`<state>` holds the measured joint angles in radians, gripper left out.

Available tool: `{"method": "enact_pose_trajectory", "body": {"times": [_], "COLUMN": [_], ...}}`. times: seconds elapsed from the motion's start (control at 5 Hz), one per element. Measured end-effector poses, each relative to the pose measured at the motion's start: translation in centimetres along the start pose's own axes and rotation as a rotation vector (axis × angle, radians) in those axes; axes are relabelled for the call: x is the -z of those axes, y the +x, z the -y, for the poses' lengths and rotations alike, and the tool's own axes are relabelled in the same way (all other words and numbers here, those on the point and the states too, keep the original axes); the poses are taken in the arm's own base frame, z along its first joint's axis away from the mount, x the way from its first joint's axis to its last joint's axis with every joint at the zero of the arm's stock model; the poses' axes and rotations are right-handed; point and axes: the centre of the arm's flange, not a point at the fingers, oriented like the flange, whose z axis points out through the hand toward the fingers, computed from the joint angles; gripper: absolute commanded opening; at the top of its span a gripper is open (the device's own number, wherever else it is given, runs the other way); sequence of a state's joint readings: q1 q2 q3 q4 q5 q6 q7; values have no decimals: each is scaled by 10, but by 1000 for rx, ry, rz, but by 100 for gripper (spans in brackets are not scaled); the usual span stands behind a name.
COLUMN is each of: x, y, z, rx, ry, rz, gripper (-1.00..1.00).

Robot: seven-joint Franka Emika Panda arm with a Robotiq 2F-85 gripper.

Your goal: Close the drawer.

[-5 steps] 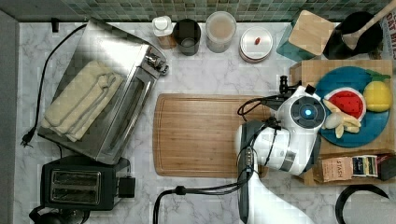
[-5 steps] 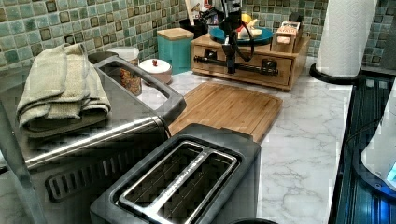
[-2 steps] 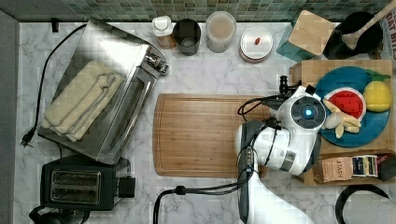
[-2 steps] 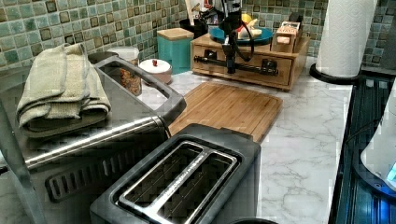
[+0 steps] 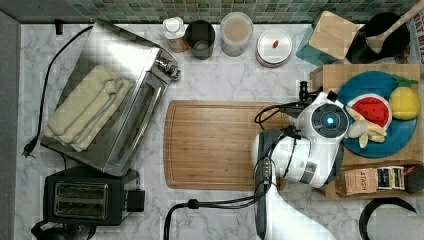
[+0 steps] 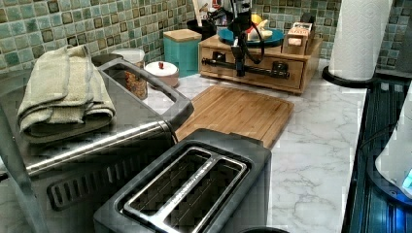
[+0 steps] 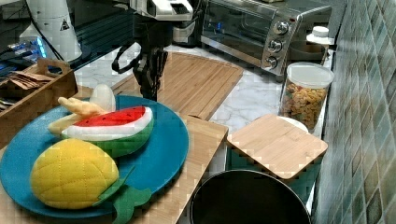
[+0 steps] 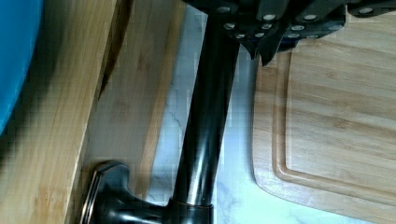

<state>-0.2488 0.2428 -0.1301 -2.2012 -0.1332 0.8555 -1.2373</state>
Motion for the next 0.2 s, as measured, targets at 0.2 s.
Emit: {"method": "enact_pose_trajectory", "body": {"times": [0.2], "x": [0], "y": [0], "z": [0], "rx": [1], "ry": [-1], "rz": [0], "gripper": [-100]}}
